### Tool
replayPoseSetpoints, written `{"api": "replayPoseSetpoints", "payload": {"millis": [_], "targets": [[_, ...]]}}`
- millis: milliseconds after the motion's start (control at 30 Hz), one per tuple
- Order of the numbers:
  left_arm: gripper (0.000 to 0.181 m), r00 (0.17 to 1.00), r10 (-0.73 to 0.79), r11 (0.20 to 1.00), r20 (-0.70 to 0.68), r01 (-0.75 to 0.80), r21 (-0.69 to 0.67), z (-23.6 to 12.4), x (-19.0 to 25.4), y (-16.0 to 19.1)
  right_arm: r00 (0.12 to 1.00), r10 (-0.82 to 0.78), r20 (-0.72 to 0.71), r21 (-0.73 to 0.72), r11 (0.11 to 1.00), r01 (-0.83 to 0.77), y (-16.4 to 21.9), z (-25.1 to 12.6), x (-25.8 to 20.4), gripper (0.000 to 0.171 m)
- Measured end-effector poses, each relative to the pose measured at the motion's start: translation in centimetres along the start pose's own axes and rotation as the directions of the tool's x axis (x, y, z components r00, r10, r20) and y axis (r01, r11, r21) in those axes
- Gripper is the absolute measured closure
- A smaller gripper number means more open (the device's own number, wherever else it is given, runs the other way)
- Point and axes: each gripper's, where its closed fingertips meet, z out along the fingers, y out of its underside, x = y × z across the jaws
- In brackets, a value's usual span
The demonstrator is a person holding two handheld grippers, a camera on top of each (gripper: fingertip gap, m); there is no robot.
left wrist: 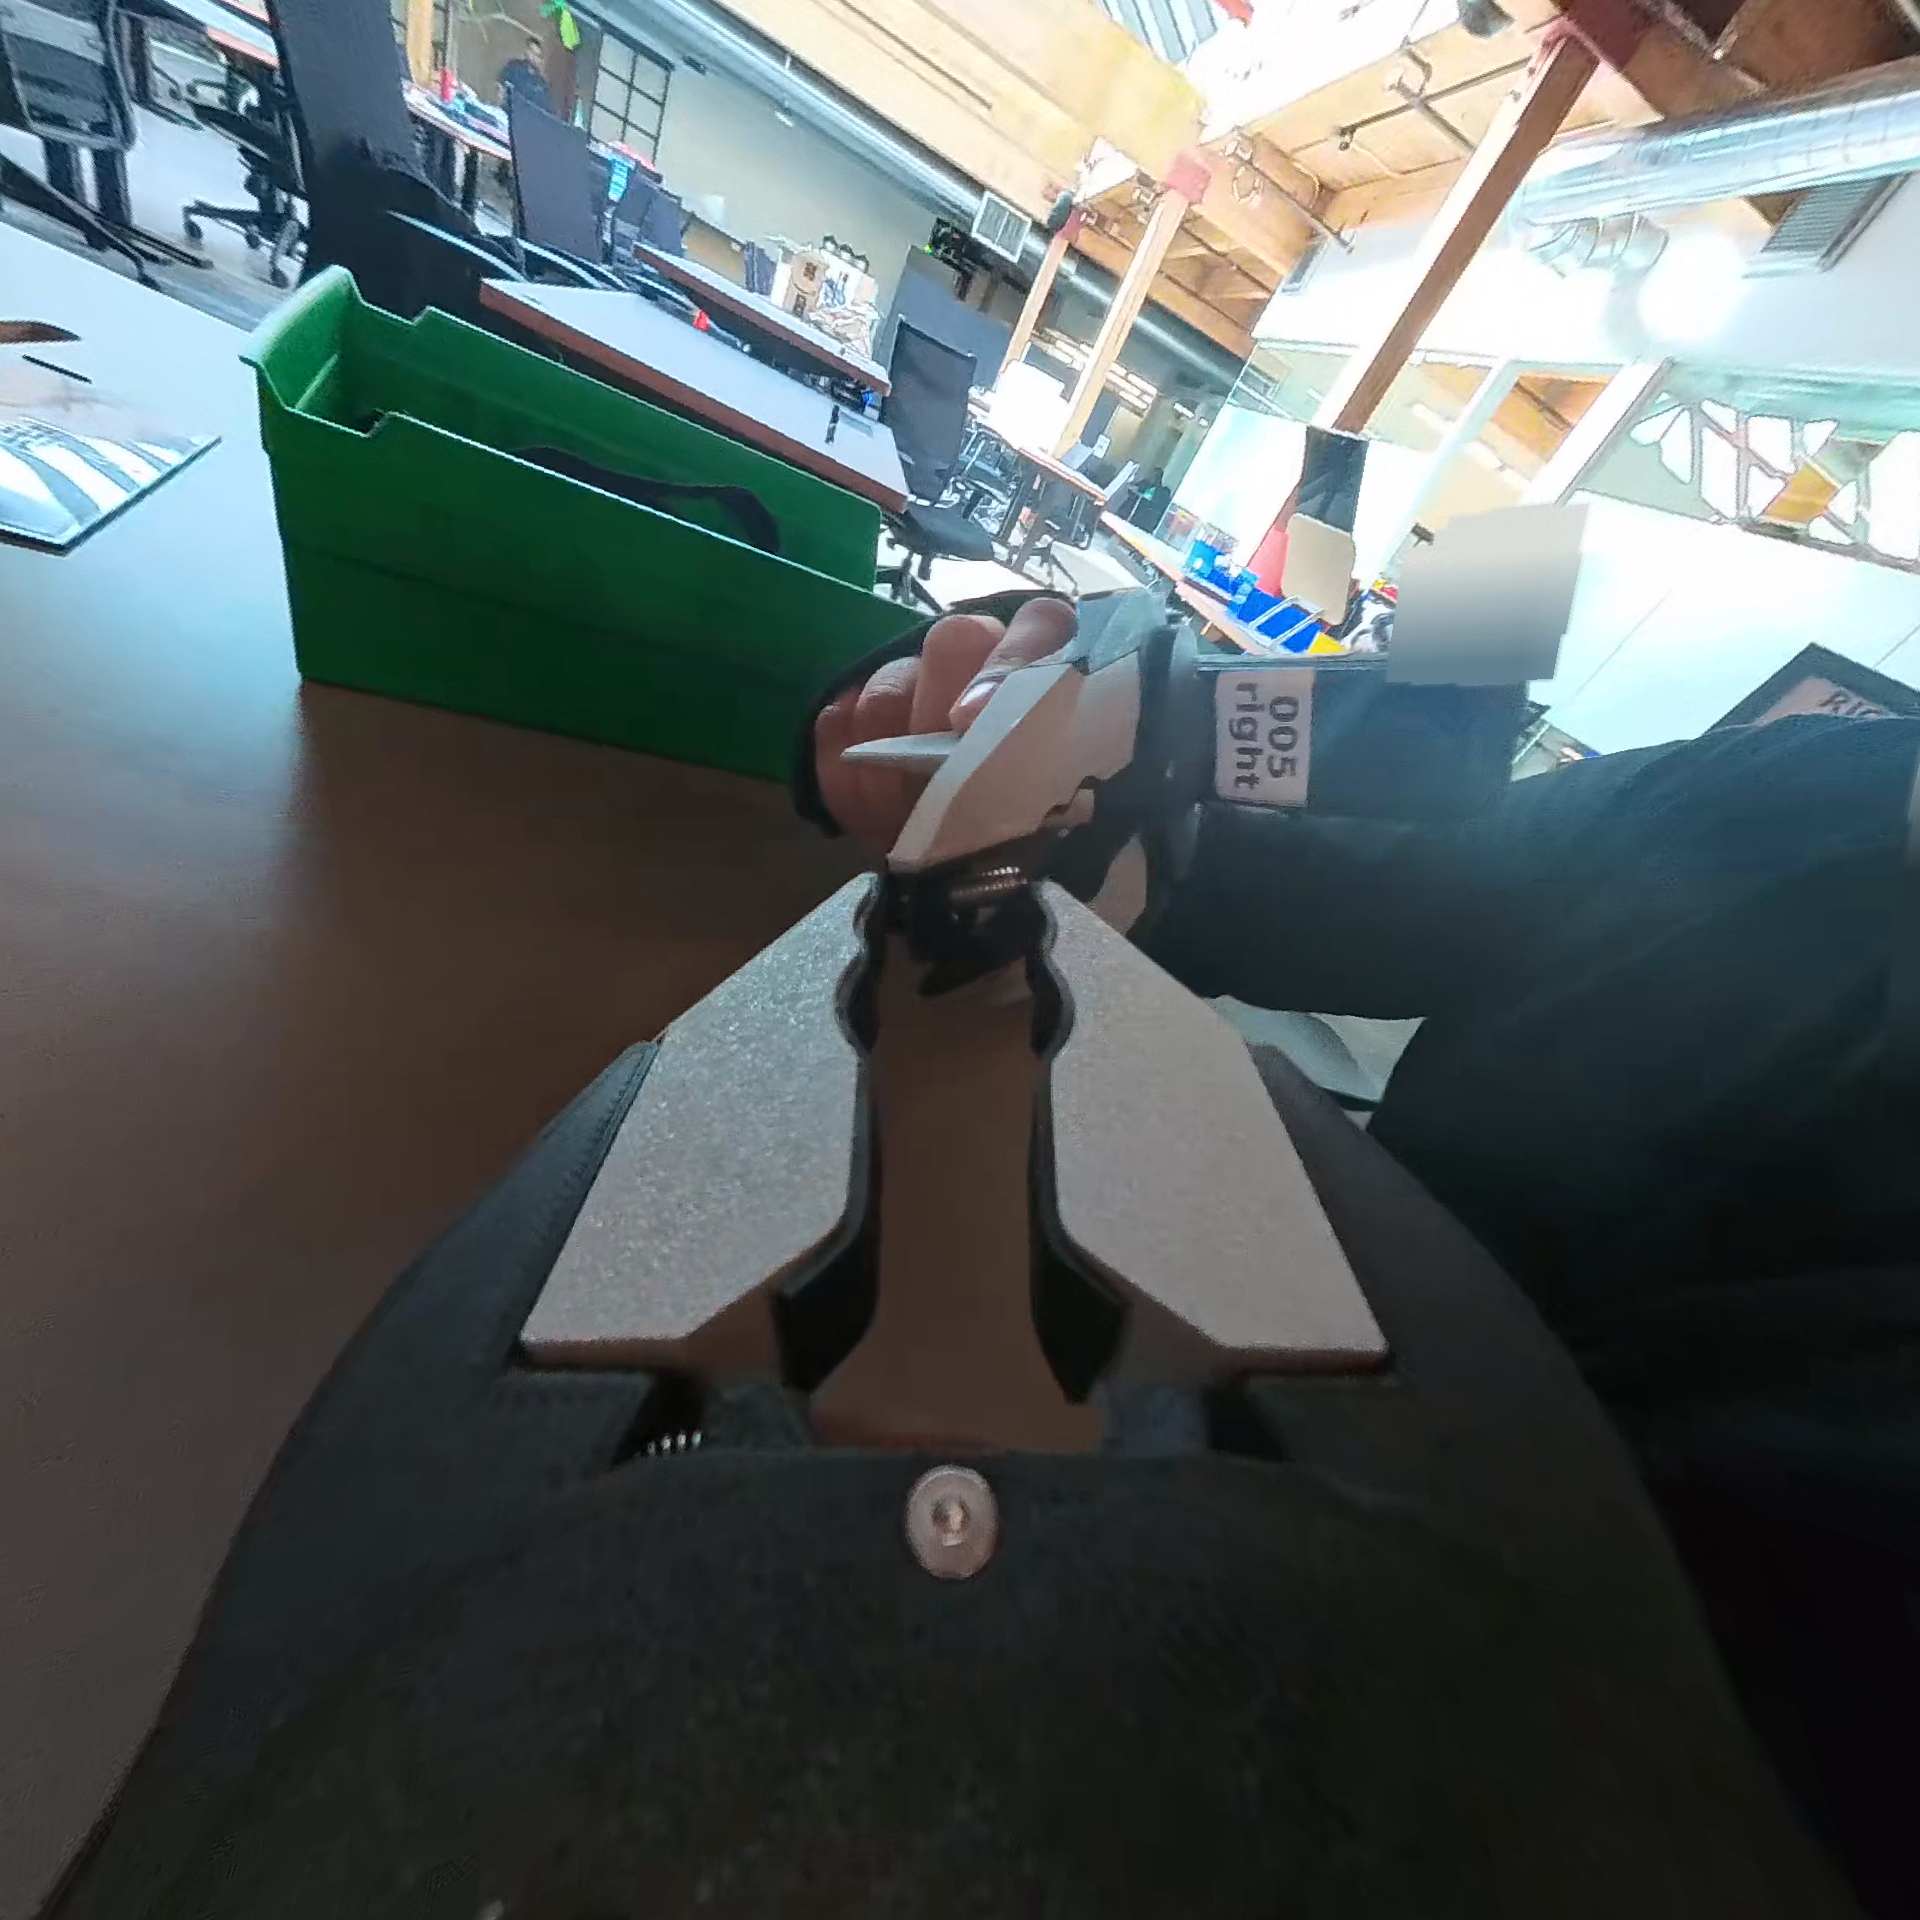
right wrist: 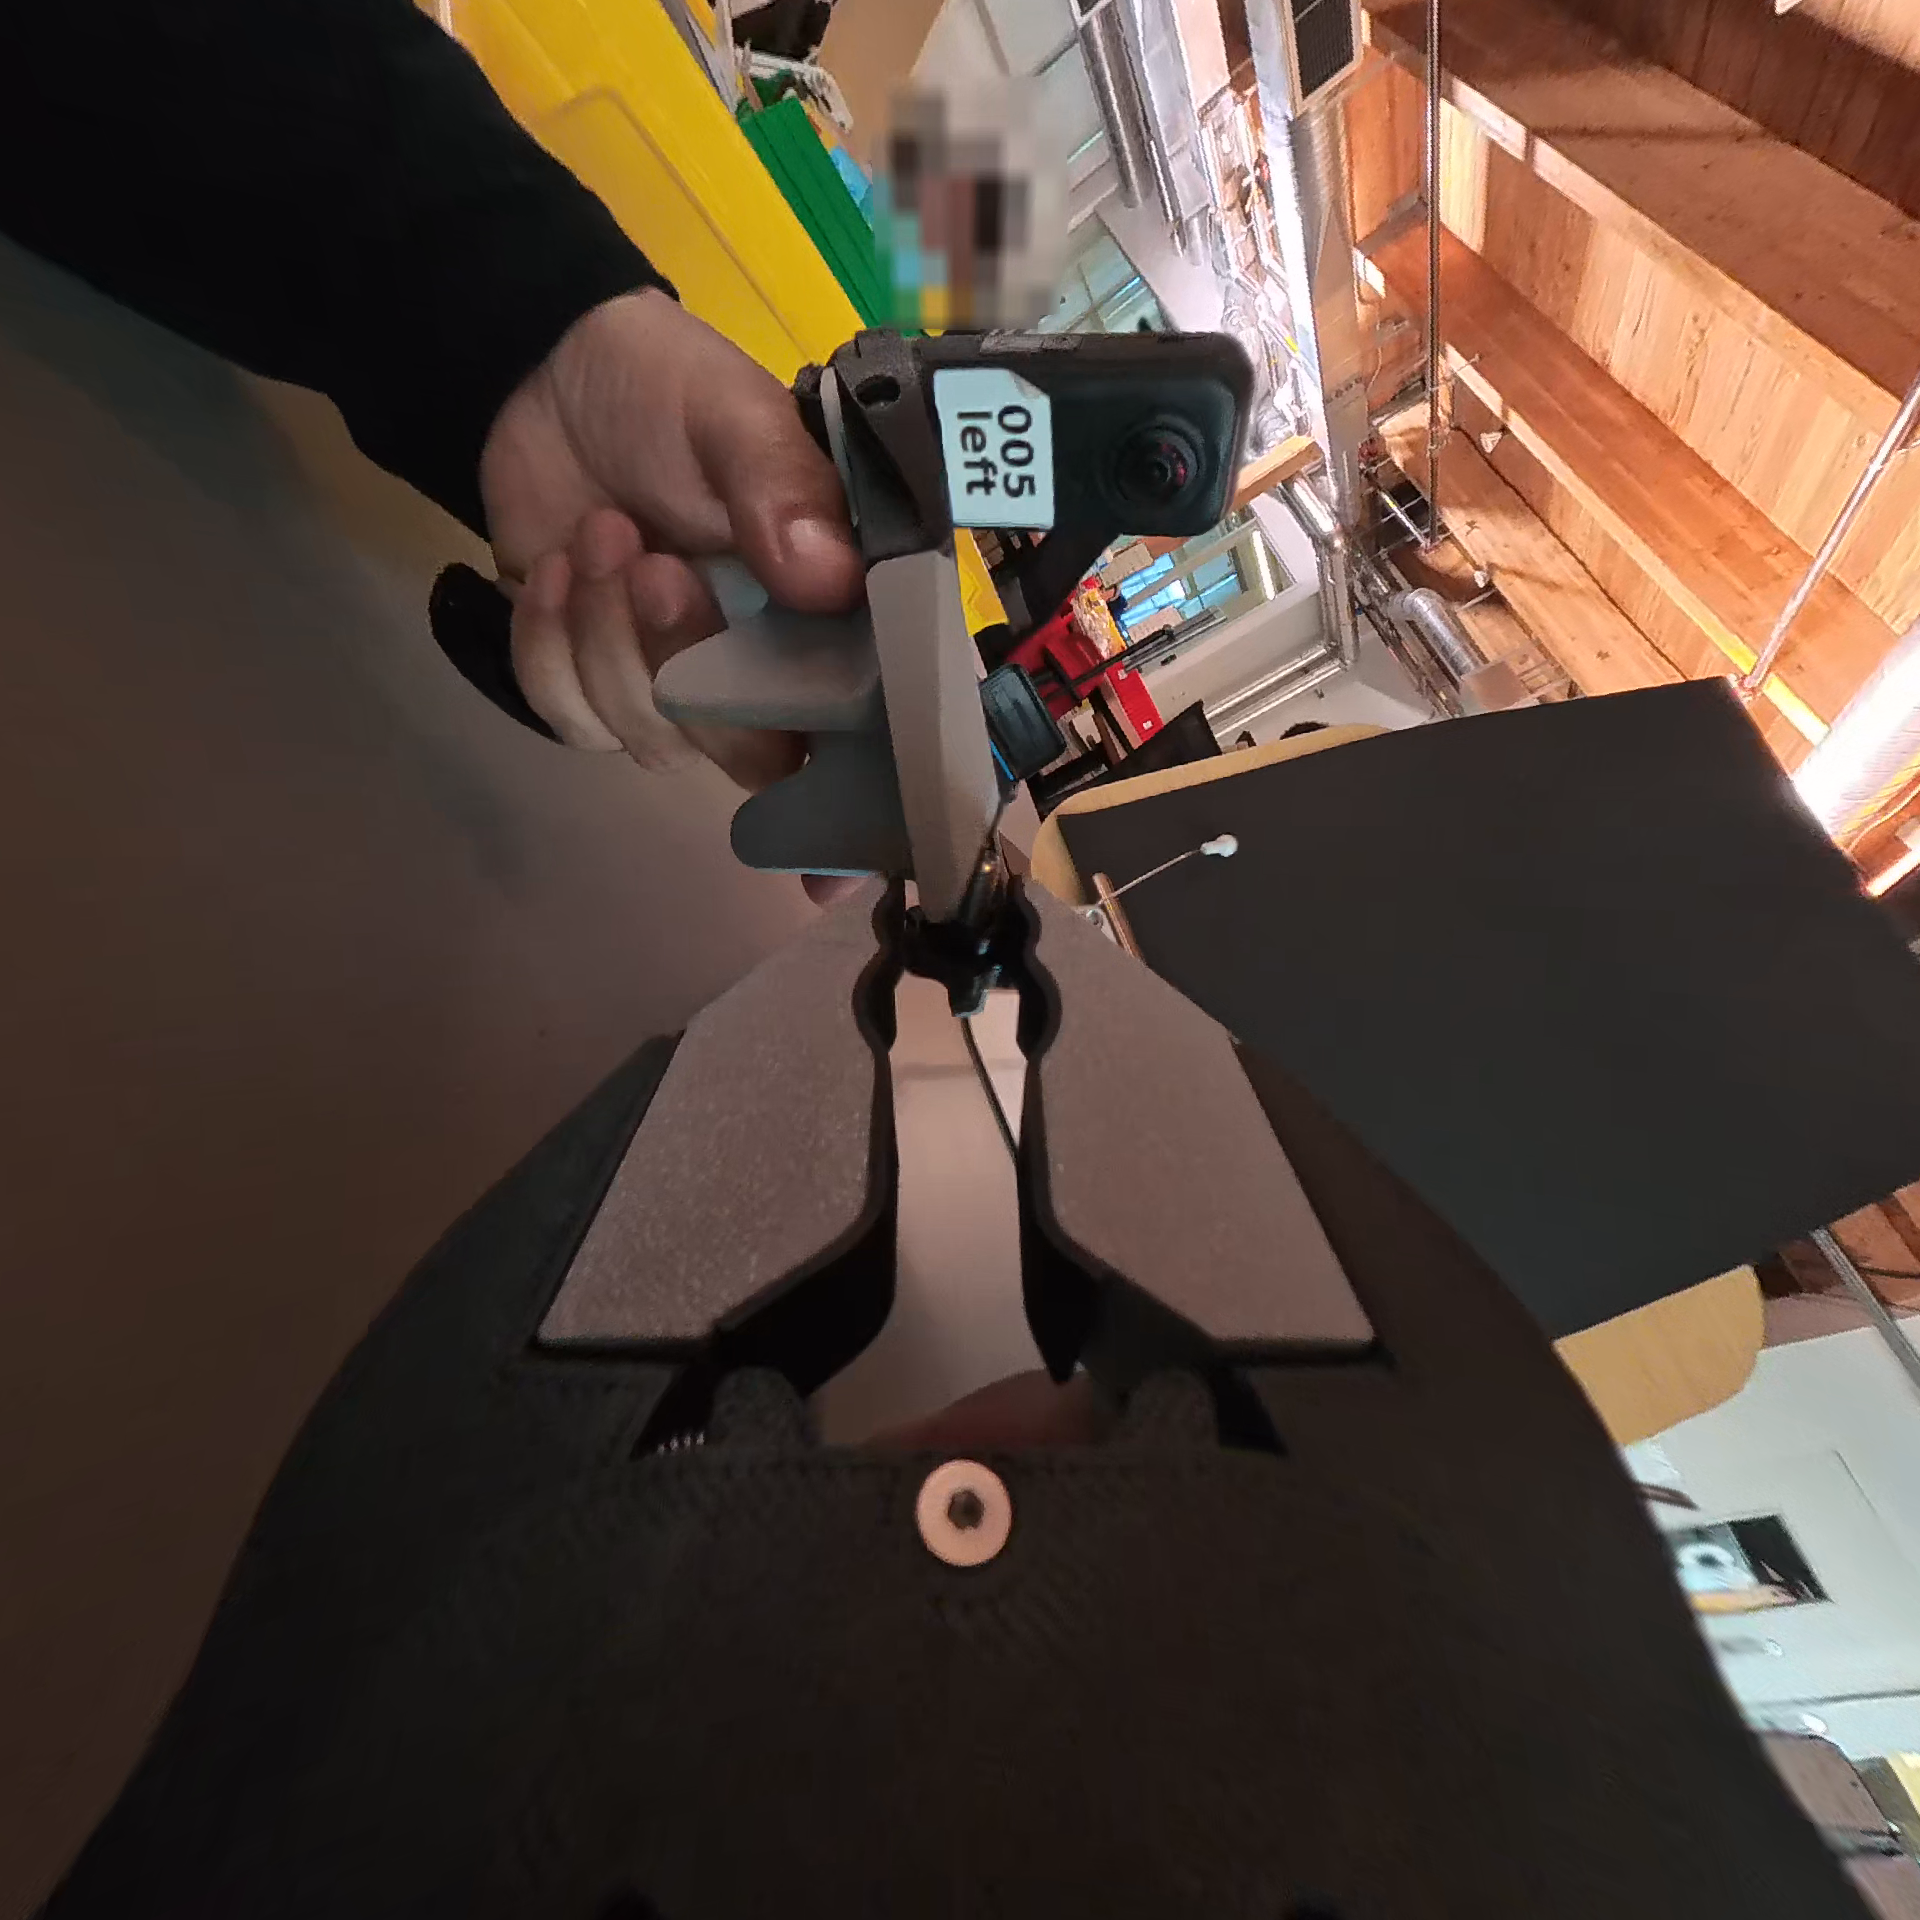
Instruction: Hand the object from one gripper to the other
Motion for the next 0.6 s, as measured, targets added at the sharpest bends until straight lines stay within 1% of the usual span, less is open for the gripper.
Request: {"api": "replayPoseSetpoints", "payload": {"millis": [67,133,200,233,267,300,433,500,567,600], "targets": [[0.158,1.0,0.009,1.0,0.02,-0.009,0.002,0.0,-0.3,0.0,0.999,-0.033,-0.013,-0.03,0.999,0.032,0.3,0.1,0.0,0.156],[0.156,1.0,-0.014,1.0,-0.014,0.014,0.011,0.0,0.2,-0.1,0.997,-0.071,-0.026,-0.027,0.997,0.07,0.2,0.1,-0.1,0.157],[0.134,0.996,-0.061,0.998,-0.068,0.061,0.008,0.1,1.0,-0.2,0.995,-0.093,-0.029,-0.04,0.995,0.092,0.2,0.1,-0.1,0.156],[0.14,0.997,-0.061,0.998,-0.052,0.062,0.011,0.1,0.7,-0.2,0.995,-0.093,-0.032,-0.04,0.995,0.092,0.2,0.1,0.0,0.156],[0.155,0.998,-0.051,0.999,-0.023,0.051,0.018,0.2,0.3,-0.2,0.995,-0.091,-0.037,-0.03,0.996,0.09,0.0,0.1,0.0,0.157],[0.157,0.999,-0.045,0.999,-0.013,0.045,0.026,0.2,0.1,-0.3,0.995,-0.09,-0.043,-0.028,0.996,0.089,0.0,0.1,0.1,0.156],[0.157,0.998,-0.062,0.997,0.002,0.061,0.04,0.3,-0.3,-0.4,0.988,-0.141,-0.068,-0.063,0.989,0.137,0.3,0.2,0.3,0.156],[0.157,0.999,0.004,1.0,0.052,-0.005,0.012,0.3,-0.7,-0.2,0.988,-0.138,-0.07,-0.09,0.987,0.131,0.7,0.3,0.2,0.156],[0.157,0.983,0.093,0.996,0.157,-0.089,-0.031,0.0,-2.0,0.0,0.998,-0.044,-0.053,-0.083,0.996,0.039,0.9,0.3,0.2,0.159],[0.157,0.961,0.158,0.987,0.227,-0.147,-0.066,-0.4,-2.8,0.0,0.999,0.026,-0.032,-0.071,0.997,-0.028,1.0,0.2,0.3,0.152]]}}
